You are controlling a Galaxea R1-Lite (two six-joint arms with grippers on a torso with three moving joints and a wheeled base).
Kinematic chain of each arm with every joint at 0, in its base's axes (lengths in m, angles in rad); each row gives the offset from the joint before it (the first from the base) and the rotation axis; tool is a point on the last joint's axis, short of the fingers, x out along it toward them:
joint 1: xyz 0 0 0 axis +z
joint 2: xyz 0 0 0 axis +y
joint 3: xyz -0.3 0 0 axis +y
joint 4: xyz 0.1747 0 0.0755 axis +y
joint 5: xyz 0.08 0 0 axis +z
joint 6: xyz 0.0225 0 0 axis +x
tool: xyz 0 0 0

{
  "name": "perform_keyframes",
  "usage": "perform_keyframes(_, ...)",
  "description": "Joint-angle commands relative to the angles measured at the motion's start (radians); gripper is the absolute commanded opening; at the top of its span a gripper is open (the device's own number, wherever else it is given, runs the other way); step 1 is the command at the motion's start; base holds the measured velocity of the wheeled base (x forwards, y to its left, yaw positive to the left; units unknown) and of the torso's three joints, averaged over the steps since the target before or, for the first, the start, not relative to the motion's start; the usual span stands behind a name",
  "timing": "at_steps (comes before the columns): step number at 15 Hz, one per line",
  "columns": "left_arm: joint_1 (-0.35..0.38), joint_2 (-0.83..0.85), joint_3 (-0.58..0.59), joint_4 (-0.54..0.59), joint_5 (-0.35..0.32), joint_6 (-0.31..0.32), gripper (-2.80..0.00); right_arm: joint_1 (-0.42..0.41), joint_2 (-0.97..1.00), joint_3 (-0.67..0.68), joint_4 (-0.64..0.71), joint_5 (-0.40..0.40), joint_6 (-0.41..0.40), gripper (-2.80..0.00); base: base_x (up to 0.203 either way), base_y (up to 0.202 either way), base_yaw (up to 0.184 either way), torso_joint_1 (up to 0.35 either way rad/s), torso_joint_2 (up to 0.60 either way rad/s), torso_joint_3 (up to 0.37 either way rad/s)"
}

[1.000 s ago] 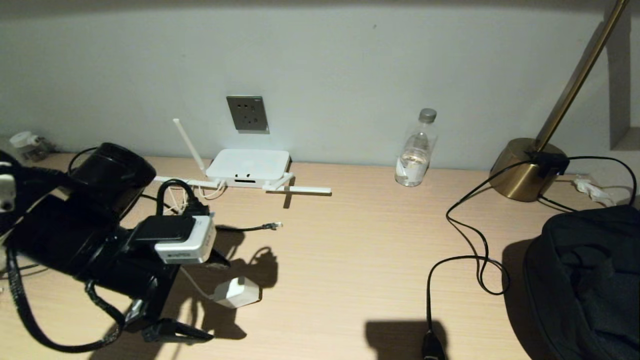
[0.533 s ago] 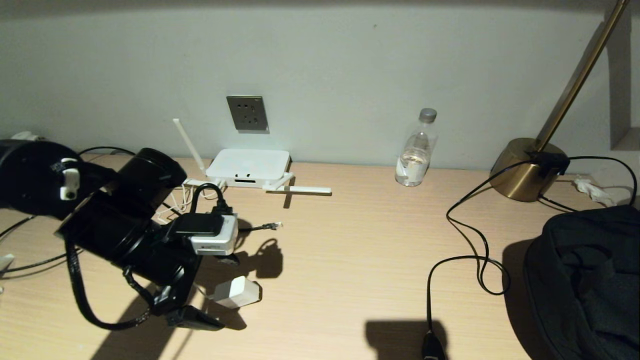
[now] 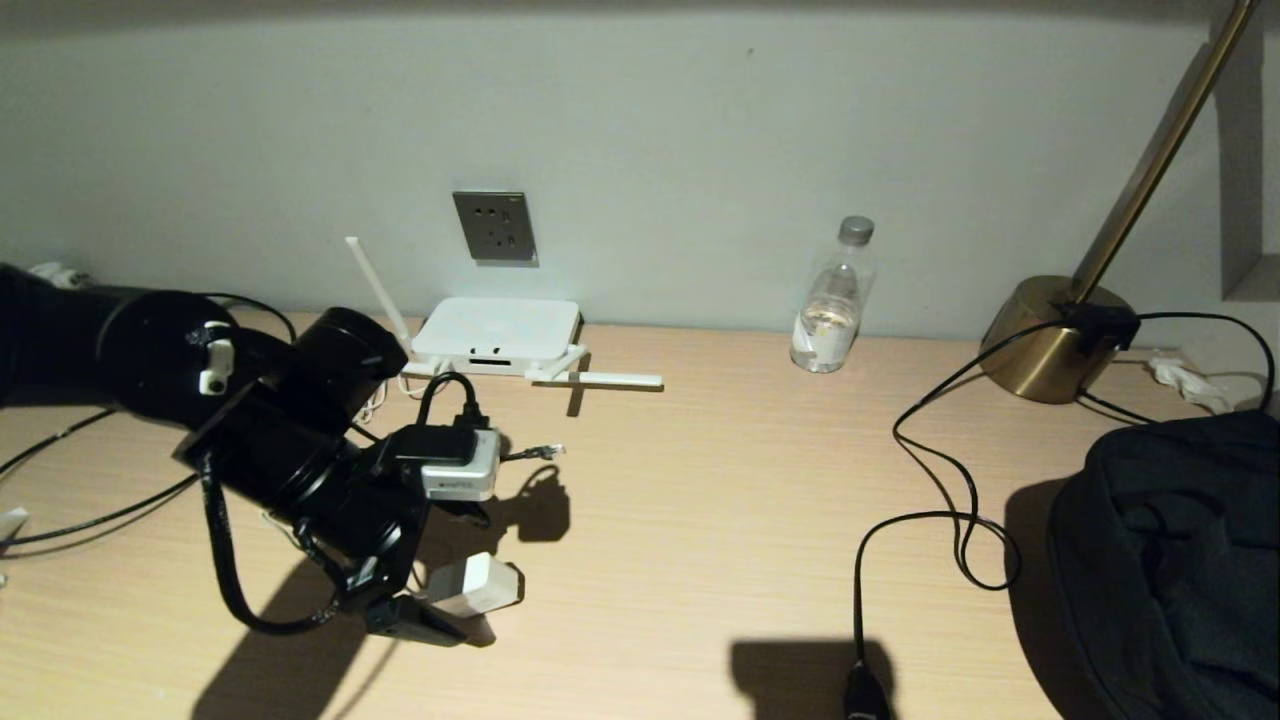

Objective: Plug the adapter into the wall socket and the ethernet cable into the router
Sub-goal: Pick up plug

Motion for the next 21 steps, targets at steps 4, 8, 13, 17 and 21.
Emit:
perform_keyframes(4,0.0,0.007,0.0,0.01,0.027,-0.001,0.0,0.0,0.0,0.0,0.0,0.0,-0.001,-2.8,0.0,0.0,0.0,0.0,0.0,0.0)
perform_keyframes(8,-0.013,0.012,-0.009,0.003,0.033,-0.013,0.0,0.0,0.0,0.0,0.0,0.0,-0.001,-2.8,0.0,0.0,0.0,0.0,0.0,0.0)
perform_keyframes(13,-0.026,0.038,-0.015,-0.001,0.056,-0.017,0.0,0.0,0.0,0.0,0.0,0.0,-0.001,-2.8,0.0,0.0,0.0,0.0,0.0,0.0)
perform_keyframes(17,-0.026,0.048,-0.032,-0.002,0.062,-0.021,0.0,0.0,0.0,0.0,0.0,0.0,-0.001,-2.8,0.0,0.0,0.0,0.0,0.0,0.0)
perform_keyframes(21,-0.039,0.053,-0.062,-0.001,0.062,-0.043,0.0,0.0,0.0,0.0,0.0,0.0,-0.001,-2.8,0.0,0.0,0.0,0.0,0.0,0.0)
